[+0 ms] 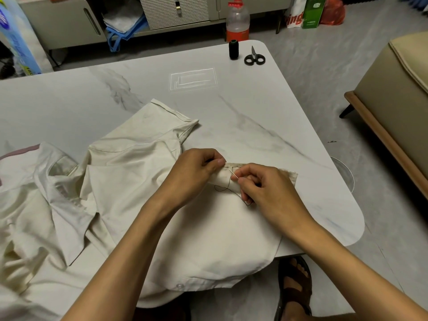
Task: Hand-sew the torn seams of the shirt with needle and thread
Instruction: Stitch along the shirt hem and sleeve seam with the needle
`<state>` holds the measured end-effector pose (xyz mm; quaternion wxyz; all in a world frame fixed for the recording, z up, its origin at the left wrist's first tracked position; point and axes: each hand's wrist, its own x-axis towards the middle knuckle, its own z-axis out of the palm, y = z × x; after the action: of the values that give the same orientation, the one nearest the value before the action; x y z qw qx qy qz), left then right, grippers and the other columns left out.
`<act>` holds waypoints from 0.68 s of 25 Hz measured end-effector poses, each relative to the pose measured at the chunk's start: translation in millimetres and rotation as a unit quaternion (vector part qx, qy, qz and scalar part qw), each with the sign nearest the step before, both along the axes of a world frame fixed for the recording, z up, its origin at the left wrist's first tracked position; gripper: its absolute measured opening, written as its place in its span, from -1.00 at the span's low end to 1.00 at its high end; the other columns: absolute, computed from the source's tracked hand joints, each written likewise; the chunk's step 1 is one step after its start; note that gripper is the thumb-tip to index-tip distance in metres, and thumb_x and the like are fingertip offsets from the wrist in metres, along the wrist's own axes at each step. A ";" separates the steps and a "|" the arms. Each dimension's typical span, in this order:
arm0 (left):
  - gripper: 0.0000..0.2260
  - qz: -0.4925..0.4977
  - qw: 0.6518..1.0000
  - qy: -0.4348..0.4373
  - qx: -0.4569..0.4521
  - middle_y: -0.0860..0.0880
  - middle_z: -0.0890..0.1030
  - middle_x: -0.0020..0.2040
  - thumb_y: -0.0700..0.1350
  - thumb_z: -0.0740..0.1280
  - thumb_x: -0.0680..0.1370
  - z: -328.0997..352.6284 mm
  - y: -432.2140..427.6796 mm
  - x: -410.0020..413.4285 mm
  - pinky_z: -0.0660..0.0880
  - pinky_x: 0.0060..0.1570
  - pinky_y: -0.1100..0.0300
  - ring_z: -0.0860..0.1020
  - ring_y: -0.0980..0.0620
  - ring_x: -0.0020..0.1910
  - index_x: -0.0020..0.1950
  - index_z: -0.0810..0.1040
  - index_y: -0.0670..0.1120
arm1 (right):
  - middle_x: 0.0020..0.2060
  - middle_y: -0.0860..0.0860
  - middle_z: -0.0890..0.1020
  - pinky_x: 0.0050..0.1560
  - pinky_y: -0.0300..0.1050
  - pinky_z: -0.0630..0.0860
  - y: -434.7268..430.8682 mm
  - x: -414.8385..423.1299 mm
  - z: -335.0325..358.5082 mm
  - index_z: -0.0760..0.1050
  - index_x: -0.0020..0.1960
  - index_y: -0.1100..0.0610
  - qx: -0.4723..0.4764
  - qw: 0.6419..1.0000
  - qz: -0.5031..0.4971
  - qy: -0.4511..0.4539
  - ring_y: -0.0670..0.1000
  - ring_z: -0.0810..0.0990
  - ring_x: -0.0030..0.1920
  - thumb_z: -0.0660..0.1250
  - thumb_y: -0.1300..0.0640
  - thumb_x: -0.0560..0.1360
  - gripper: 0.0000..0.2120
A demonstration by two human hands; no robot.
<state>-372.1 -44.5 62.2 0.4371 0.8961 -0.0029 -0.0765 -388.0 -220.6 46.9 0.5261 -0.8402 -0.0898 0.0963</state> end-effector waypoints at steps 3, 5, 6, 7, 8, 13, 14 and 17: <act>-0.82 0.004 1.000 0.004 -0.005 -0.01 0.59 -0.26 -0.16 0.30 0.63 -0.4 0.5 -0.1 0.36 -0.18 0.17 0.46 0.10 -0.26 -0.13 0.62 -0.11 | -0.48 -0.02 0.57 -0.19 -0.01 0.51 -0.2 -0.5 0.9 0.58 -0.13 0.03 0.004 1.000 0.002 -0.003 0.00 0.53 -0.37 0.27 0.20 0.55 -0.85; -0.82 0.005 1.000 0.005 -0.007 -0.02 0.60 -0.25 -0.16 0.30 0.63 -0.6 0.4 0.0 0.37 -0.16 0.15 0.46 0.10 -0.25 -0.13 0.63 -0.11 | -0.48 -0.03 0.56 -0.17 -0.01 0.52 0.1 -0.2 0.6 0.58 -0.13 0.03 0.008 1.000 0.002 -0.002 0.00 0.55 -0.36 0.27 0.19 0.55 -0.85; -0.82 0.005 1.000 0.005 -0.008 -0.02 0.60 -0.24 -0.16 0.30 0.63 -0.7 0.4 0.1 0.37 -0.16 0.15 0.47 0.09 -0.24 -0.12 0.63 -0.12 | -0.48 -0.03 0.56 -0.18 0.00 0.52 0.5 0.2 0.2 0.58 -0.13 0.03 0.008 1.000 0.002 -0.002 0.01 0.55 -0.36 0.27 0.20 0.55 -0.85; -0.82 0.005 1.000 0.006 -0.010 -0.03 0.60 -0.24 -0.16 0.30 0.63 -0.7 0.4 0.1 0.37 -0.16 0.14 0.47 0.09 -0.24 -0.12 0.63 -0.12 | -0.48 -0.02 0.56 -0.18 -0.01 0.52 0.8 0.3 -0.4 0.58 -0.13 0.03 0.009 1.000 0.001 -0.001 0.01 0.55 -0.36 0.27 0.22 0.55 -0.84; -0.82 0.004 1.000 0.005 -0.010 -0.05 0.61 -0.24 -0.16 0.30 0.63 -0.7 0.6 0.0 0.37 -0.15 0.14 0.47 0.09 -0.24 -0.12 0.63 -0.13 | -0.48 -0.02 0.57 -0.19 -0.01 0.52 1.3 0.4 -0.8 0.58 -0.12 0.04 0.008 1.000 0.000 -0.001 0.00 0.54 -0.37 0.27 0.23 0.55 -0.83; -0.82 0.001 1.000 0.005 -0.010 -0.11 0.63 -0.21 -0.15 0.30 0.63 -1.2 1.3 -0.2 0.38 -0.14 0.13 0.47 0.08 -0.24 -0.11 0.63 -0.14 | -0.48 -0.03 0.56 -0.24 -0.10 0.47 2.4 0.1 -1.4 0.59 -0.10 0.06 0.000 1.000 -0.001 -0.003 -0.09 0.48 -0.42 0.27 0.22 0.55 -0.85; -0.82 0.001 1.000 0.005 -0.010 -0.09 0.63 -0.22 -0.15 0.30 0.63 -1.5 1.4 -0.1 0.38 -0.14 0.13 0.47 0.08 -0.24 -0.11 0.63 -0.14 | -0.49 -0.03 0.56 -0.24 -0.11 0.46 2.8 0.2 -1.3 0.59 -0.10 0.06 -0.002 1.000 -0.002 -0.005 -0.09 0.48 -0.42 0.27 0.21 0.55 -0.85; -0.82 0.000 1.000 0.004 -0.013 -0.02 0.60 -0.25 -0.16 0.30 0.63 -0.7 0.8 0.0 0.38 -0.15 0.14 0.47 0.09 -0.25 -0.12 0.63 -0.13 | -0.49 -0.03 0.57 -0.23 -0.11 0.46 3.1 -0.1 -1.4 0.60 -0.10 0.07 -0.006 1.000 -0.009 -0.012 -0.06 0.50 -0.42 0.27 0.20 0.55 -0.86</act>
<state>-372.1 -43.7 61.6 0.4488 0.8900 -0.0023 -0.0803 -388.1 -217.5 45.5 0.5212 -0.8449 -0.0878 0.0823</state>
